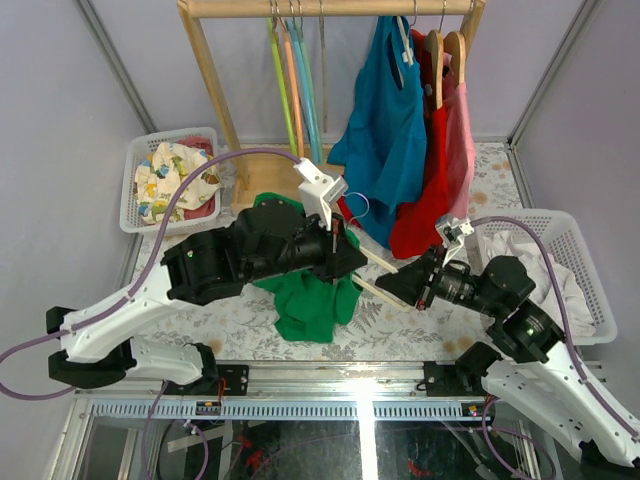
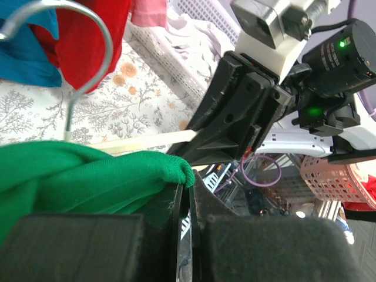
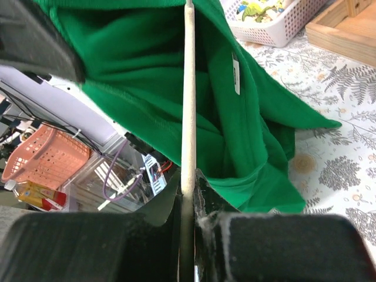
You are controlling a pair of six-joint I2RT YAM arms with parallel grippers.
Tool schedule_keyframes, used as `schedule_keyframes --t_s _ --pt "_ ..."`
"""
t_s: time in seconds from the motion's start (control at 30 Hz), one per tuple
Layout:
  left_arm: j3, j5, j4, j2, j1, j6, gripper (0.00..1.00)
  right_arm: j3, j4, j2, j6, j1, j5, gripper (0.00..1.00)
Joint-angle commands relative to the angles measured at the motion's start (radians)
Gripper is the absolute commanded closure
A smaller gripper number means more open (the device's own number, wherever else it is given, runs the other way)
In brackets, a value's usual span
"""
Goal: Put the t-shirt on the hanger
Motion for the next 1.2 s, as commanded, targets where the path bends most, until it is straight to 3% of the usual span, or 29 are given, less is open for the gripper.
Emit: schedule_keyframes --t_s 0.0,0.13,0.3,0.47,0.63,0.9,1.17 --pt "0.012 0.026 0.096 0.008 -0.034 0.016 1.0 -0.042 0.324 0.011 0.094 -0.002 -0.021 1.0" --pt "-0.003 -0.006 0.089 -0.012 -0.039 0.015 0.98 -0.044 0.303 -0.014 0.077 -0.002 -0.005 1.0" --pt "0.004 -0.022 0.073 -0.034 -0.04 0.019 0.7 -0.04 0.261 -0.088 0.074 -0.002 0.002 1.0" --pt "0.039 0.001 0.067 -0.052 -0.04 0.024 0.58 -0.05 0.21 -0.175 0.078 -0.002 0.019 1.0" --pt "0.059 -0.012 0.048 -0.078 -0.039 0.033 0.55 -0.076 0.187 -0.229 0.082 -0.002 0.032 1.0" --pt "0.003 -0.204 0.018 -0.232 -0.04 0.008 0.52 -0.045 0.111 -0.268 0.051 -0.002 0.06 1.0" --pt "-0.179 -0.481 -0.084 -0.39 -0.039 -0.117 0.52 0.058 -0.012 -0.3 -0.003 -0.002 0.115 1.0"
